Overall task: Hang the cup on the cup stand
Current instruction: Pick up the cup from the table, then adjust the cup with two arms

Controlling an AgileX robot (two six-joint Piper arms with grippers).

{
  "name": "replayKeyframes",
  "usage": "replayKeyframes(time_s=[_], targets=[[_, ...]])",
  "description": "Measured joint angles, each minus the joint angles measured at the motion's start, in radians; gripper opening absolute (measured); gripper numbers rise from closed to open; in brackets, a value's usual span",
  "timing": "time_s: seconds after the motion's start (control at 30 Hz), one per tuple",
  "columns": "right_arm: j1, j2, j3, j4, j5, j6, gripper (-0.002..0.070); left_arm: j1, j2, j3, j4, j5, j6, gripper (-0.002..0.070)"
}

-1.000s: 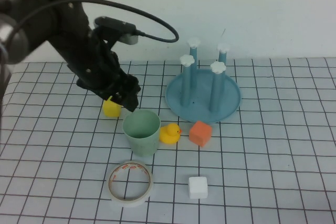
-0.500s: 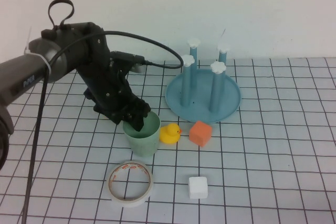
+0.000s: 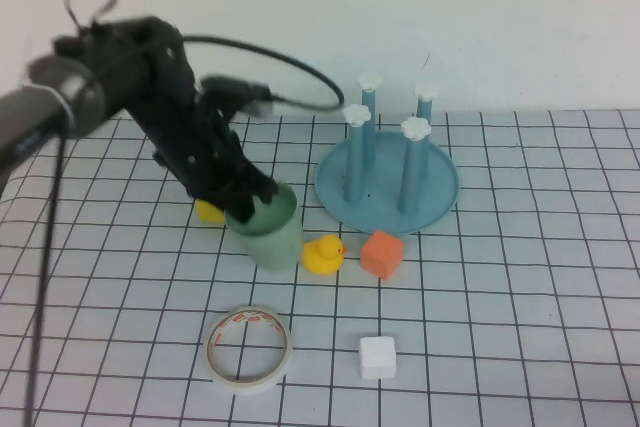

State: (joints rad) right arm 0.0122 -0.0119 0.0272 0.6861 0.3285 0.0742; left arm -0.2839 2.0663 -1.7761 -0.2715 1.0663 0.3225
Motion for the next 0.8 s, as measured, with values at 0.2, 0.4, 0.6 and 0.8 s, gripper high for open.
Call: replayKeyframes(time_s=[0.2,0.4,0.6,0.8], targets=[[0.000,0.000,0.000,0.000,0.000,-0.001,0.0011,0.023,-0.180,-0.001,0.003,-0.097,0.013,0.0006],[0.000,0.000,0.000,0.000,0.000,-0.001,0.0011,0.029,-0.448,0.178,0.003,-0.249,0.082,0.0006],[0.000,0.000,0.000,0.000,0.000,-0.001,0.0011,0.031,-0.780,0.640,-0.084,-0.652,0.092,0.0006],[0.000,0.000,0.000,0.000,-0.009,-0.002,0.0011,0.031,-1.060,1.062,-0.282,-1.217,0.067,0.0006]])
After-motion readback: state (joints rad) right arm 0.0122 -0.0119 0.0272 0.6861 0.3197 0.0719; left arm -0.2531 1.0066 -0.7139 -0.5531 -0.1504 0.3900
